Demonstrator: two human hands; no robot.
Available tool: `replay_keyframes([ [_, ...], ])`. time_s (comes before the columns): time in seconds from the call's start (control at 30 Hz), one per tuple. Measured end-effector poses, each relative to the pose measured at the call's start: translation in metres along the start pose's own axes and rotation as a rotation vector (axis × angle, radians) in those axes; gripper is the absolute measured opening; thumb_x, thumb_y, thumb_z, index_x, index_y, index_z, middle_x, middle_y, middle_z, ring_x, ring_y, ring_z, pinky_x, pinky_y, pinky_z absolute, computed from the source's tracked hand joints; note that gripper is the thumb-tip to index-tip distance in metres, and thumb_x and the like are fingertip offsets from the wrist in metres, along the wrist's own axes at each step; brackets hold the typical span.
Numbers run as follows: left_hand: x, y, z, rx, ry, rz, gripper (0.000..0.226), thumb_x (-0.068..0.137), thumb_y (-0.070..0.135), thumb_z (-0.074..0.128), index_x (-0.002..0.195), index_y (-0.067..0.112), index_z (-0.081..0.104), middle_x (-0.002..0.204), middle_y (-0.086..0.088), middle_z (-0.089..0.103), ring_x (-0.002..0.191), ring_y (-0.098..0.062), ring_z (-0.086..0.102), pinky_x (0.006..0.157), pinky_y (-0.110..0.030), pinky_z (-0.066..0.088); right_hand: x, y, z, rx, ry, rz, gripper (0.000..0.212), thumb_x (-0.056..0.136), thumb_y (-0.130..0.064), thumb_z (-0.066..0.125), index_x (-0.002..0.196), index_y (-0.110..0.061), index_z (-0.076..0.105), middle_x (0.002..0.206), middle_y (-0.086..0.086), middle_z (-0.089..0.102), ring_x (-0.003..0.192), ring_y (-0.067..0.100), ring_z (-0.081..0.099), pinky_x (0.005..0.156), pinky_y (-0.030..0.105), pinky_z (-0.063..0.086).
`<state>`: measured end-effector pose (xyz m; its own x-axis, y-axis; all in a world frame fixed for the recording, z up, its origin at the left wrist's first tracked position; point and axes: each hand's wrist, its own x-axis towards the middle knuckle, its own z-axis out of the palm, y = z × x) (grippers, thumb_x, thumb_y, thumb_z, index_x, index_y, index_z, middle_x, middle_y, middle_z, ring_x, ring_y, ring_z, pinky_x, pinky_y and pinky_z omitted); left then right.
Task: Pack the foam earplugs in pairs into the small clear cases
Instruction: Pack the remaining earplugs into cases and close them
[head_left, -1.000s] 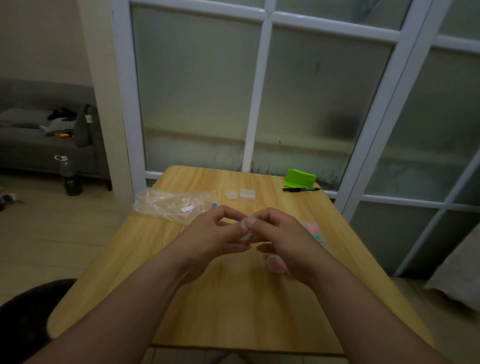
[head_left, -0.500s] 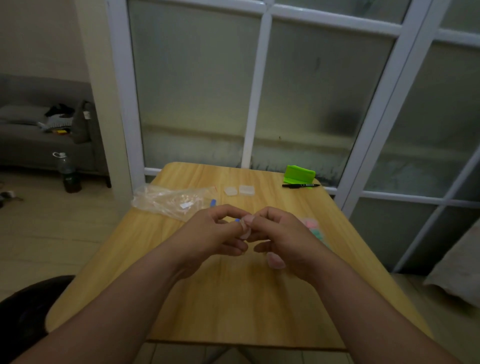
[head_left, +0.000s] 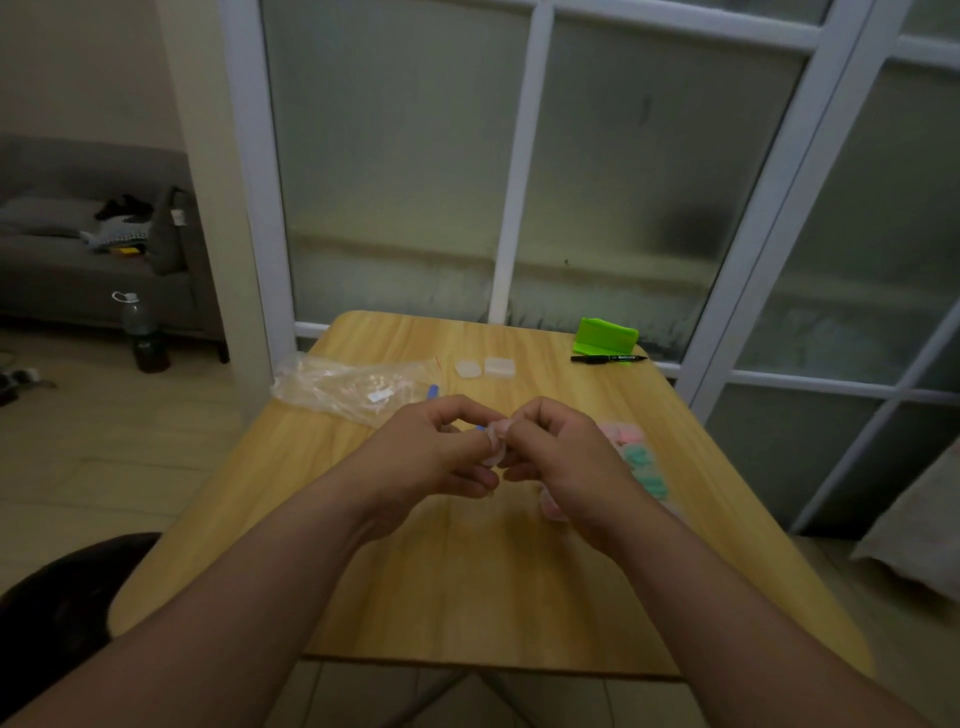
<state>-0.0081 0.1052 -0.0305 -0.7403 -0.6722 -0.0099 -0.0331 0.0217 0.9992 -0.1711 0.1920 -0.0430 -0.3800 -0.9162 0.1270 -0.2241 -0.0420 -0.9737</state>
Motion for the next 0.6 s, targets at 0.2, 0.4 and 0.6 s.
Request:
replay_keyframes([
  [0.2, 0.000, 0.000, 0.000, 0.007, 0.002, -0.007, 0.019, 0.095, 0.013, 0.073, 0.114, 0.010, 0.076, 0.105, -0.029, 0.073, 0.082, -0.024, 0.075, 0.077, -0.033, 0.063, -0.002, -0.001, 0.002, -0.039, 0.039, -0.014, 0.017, 0.098, -0.022, 0.073, 0.094, -0.006, 0.066, 0.083, 0.007, 0.074, 0.074, 0.012, 0.070, 0.060, 0.021, 0.051],
  [0.4, 0.000, -0.001, 0.002, 0.020, 0.023, -0.023, 0.018, 0.096, 0.012, 0.072, 0.114, 0.009, 0.074, 0.105, -0.028, 0.074, 0.080, -0.023, 0.074, 0.075, -0.031, 0.063, -0.004, -0.001, 0.006, -0.050, 0.050, -0.027, 0.021, 0.097, -0.021, 0.073, 0.101, -0.002, 0.064, 0.087, 0.010, 0.077, 0.076, 0.014, 0.072, 0.070, 0.027, 0.059],
  [0.6, 0.003, -0.001, 0.002, -0.020, 0.085, -0.051, 0.022, 0.097, 0.006, 0.059, 0.114, 0.007, 0.073, 0.090, -0.024, 0.072, 0.077, -0.026, 0.074, 0.071, -0.033, 0.063, -0.002, 0.002, 0.012, -0.084, 0.129, -0.025, 0.003, 0.099, -0.014, 0.063, 0.101, -0.012, 0.064, 0.088, 0.006, 0.074, 0.078, 0.018, 0.072, 0.066, 0.029, 0.060],
])
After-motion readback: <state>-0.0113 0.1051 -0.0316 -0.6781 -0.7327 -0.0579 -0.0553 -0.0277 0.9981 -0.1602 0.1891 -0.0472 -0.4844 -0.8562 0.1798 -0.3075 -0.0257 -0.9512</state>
